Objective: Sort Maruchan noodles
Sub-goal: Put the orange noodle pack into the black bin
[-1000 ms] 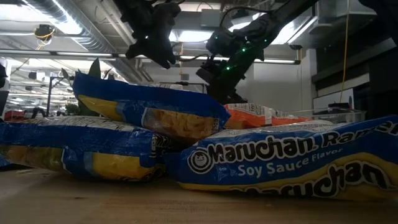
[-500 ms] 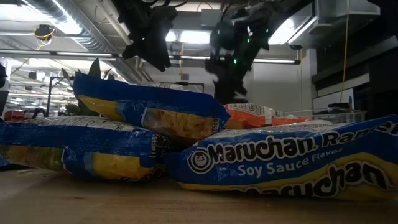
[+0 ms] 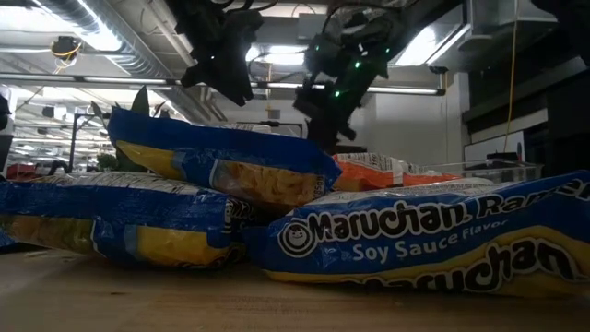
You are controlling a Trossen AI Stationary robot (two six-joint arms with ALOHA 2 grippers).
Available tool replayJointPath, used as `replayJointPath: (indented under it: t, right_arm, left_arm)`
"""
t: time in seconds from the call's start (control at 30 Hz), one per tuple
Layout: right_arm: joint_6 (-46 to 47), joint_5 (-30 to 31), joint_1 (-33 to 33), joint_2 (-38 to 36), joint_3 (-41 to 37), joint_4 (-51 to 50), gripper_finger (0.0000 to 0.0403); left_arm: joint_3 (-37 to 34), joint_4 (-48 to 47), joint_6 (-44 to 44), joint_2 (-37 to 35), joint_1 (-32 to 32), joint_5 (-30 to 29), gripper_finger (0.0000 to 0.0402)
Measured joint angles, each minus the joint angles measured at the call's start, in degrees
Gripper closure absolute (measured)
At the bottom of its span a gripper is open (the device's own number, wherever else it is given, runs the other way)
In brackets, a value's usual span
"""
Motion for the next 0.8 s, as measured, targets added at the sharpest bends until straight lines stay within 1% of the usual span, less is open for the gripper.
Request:
replayJointPath:
  t: [0.1, 0.3, 0.4, 0.53, 0.6, 0.67, 0.8]
  right_arm:
    - [-0.2, 0.5, 0.0, 2.1, 0.0, -0.3, 0.0402]
    - [-0.2, 0.8, -0.4, 3.7, 0.0, 0.0, 0.0402]
    - [-0.2, 0.8, -0.4, 3.0, 0.5, -0.4, 0.0402]
    - [-0.2, 0.9, -0.4, 0.6, 3.6, -2.6, 0.0402]
    - [-0.3, 0.0, -0.3, -0.8, 4.9, -4.1, 0.0402]
    - [-0.6, -1.5, 0.3, -1.5, 5.4, -4.2, 0.0402]
    - [-1.7, -1.6, 1.5, -1.3, 4.6, -4.9, 0.0402]
  left_arm:
    - [0.0, 0.0, 0.0, 0.0, 0.0, 0.0, 0.0308]
    - [0.0, 0.0, 0.0, 0.0, -0.5, -0.1, 0.0308]
    - [0.0, 0.0, 0.0, 0.0, -1.0, 0.0, 0.0308]
    - [0.0, -0.1, 1.0, 0.0, -1.7, 0.0, 0.0308]
    - [0.0, -0.1, 1.0, 0.0, -2.0, 0.0, 0.0308]
    - [0.0, -0.1, 1.0, 0.0, -2.2, 0.0, 0.0308]
    - [0.0, -0.1, 1.0, 0.0, -2.6, 0.0, 0.0308]
